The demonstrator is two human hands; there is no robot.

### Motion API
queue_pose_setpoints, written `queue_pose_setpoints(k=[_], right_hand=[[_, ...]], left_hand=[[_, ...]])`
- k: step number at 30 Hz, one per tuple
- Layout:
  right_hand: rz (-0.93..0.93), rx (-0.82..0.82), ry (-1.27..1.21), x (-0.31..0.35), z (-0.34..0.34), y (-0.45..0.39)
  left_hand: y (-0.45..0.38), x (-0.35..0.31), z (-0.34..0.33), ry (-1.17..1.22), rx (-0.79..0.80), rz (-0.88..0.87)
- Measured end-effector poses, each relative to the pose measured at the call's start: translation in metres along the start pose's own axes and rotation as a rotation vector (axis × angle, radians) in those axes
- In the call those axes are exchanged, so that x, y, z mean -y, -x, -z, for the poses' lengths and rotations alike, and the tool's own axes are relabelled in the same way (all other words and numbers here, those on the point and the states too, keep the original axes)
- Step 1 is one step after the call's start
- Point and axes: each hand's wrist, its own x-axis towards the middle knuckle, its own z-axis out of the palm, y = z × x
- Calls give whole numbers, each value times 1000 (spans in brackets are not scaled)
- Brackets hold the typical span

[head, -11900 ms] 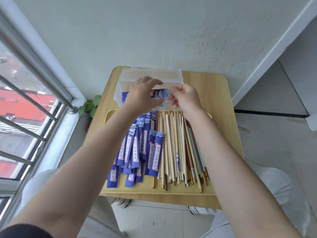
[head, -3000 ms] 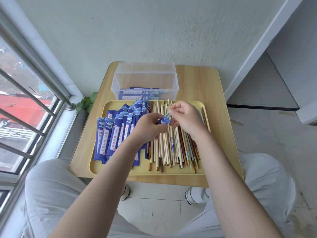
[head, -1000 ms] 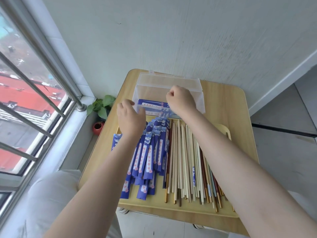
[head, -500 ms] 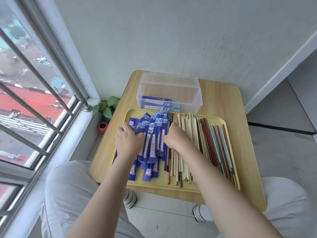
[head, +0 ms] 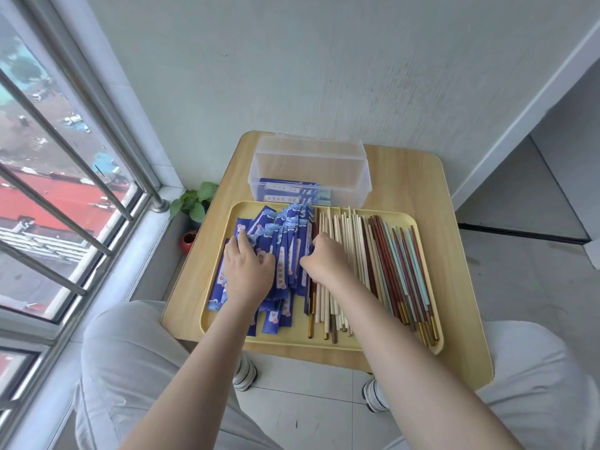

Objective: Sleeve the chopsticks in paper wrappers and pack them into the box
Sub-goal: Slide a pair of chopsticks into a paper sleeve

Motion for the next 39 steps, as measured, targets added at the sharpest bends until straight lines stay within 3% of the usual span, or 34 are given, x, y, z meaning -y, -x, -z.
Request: queue_pose_setpoints(k=[4, 9, 12, 14, 16, 18, 23, 28, 33, 39], right_hand=[[-28, -42, -92, -4, 13, 0], [1, -4, -493, -13, 45, 16], [23, 60, -691, -18, 52, 29], [34, 53, -714, -23, 51, 33], [44, 27, -665, -26, 47, 36], [59, -5, -615, -29, 47, 41], [113, 121, -441, -58, 74, 49], [-148, -240, -29, -111, 94, 42], [-259, -105, 202, -120, 71, 34], [-252, -194, 232, -111, 55, 35]], left_hand=[[0, -1, -1, -42, -19, -26], [1, -8, 6, -221, -65, -60], [9, -30, 10, 9, -87, -252], [16, -54, 11, 259, 132, -193], [22, -71, 9, 439, 366, -100], [29, -82, 0, 499, 469, -83], [41, -86, -20, 460, 511, 1], [48, -84, -34, 414, 595, 43], [52, -84, -51, 398, 656, 101], [54, -78, -56, 477, 654, 147]])
